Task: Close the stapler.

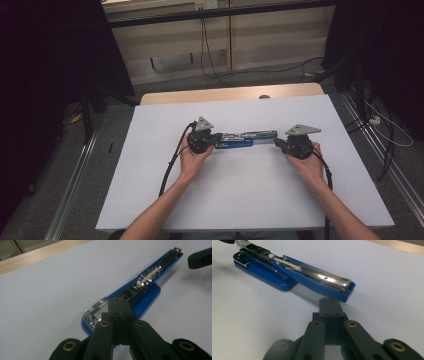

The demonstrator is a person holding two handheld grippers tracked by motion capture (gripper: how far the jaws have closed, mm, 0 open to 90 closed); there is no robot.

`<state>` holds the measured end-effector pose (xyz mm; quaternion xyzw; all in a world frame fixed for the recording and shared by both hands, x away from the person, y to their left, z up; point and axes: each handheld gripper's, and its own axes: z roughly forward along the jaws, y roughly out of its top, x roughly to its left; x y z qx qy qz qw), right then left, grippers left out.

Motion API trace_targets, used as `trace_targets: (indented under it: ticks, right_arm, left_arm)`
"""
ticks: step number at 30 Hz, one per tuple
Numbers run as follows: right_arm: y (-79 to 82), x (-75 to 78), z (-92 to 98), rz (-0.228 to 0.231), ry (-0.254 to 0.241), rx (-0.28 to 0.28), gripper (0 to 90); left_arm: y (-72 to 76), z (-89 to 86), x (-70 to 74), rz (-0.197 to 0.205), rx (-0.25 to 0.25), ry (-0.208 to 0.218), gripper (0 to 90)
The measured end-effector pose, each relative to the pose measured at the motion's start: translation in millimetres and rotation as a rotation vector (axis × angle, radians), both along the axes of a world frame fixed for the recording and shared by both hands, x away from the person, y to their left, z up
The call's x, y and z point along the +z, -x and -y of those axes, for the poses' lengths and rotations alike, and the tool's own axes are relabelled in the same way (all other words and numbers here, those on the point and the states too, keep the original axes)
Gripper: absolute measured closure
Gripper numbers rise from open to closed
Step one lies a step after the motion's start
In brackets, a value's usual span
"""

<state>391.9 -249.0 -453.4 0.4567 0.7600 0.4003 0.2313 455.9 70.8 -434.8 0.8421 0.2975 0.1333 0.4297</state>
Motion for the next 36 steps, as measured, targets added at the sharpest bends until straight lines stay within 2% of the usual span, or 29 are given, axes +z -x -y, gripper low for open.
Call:
trace_targets:
  ticks: [2,4,6,10,13,21,22,27,30,36]
  right_arm:
    - [0.0,-0.1,0.6,-0.001,0.0,0.0,90.0]
    - [0.3,0.4,2.0,0.0,0.006,-0.004,90.0]
    - [1.2,0.9,3.6,0.0,0.008,-0.006,90.0]
    - [2.1,0.6,7.3,-0.003,0.011,-0.012,90.0]
    - [1.2,0.0,10.0,-0.006,0.009,-0.018,90.0]
    - [-1.1,0.4,13.0,-0.013,0.017,-0.028,90.0]
    - [-1.3,0.6,12.9,-0.011,0.019,-0.027,90.0]
    - [-2.3,0.1,9.9,-0.028,0.022,-0.01,90.0]
    - [-4.0,-3.0,8.0,-0.047,0.024,-0.005,90.0]
    - [-6.3,-3.1,1.1,-0.05,0.043,0.024,90.0]
  left_arm:
    - [0.8,1.2,-2.5,0.002,-0.011,-0.022,90.0]
    - [0.0,1.4,-4.4,-0.024,-0.007,-0.002,90.0]
    - [-0.4,0.4,-5.9,-0.026,-0.02,-0.023,90.0]
    - [-1.6,0.2,-12.3,-0.056,-0.014,-0.006,90.0]
    - [-3.1,0.1,-12.0,-0.049,-0.013,-0.02,90.0]
    - [-3.3,1.1,-13.7,-0.056,-0.007,0.004,90.0]
    - [-3.5,0.8,-13.4,-0.044,-0.016,-0.011,90.0]
    - [-2.7,1.4,-13.7,-0.048,-0.011,-0.004,90.0]
    - [-2.0,1.8,-13.2,-0.035,-0.016,-0.019,90.0]
    - [-1.8,2.2,-12.9,-0.036,-0.01,-0.023,90.0]
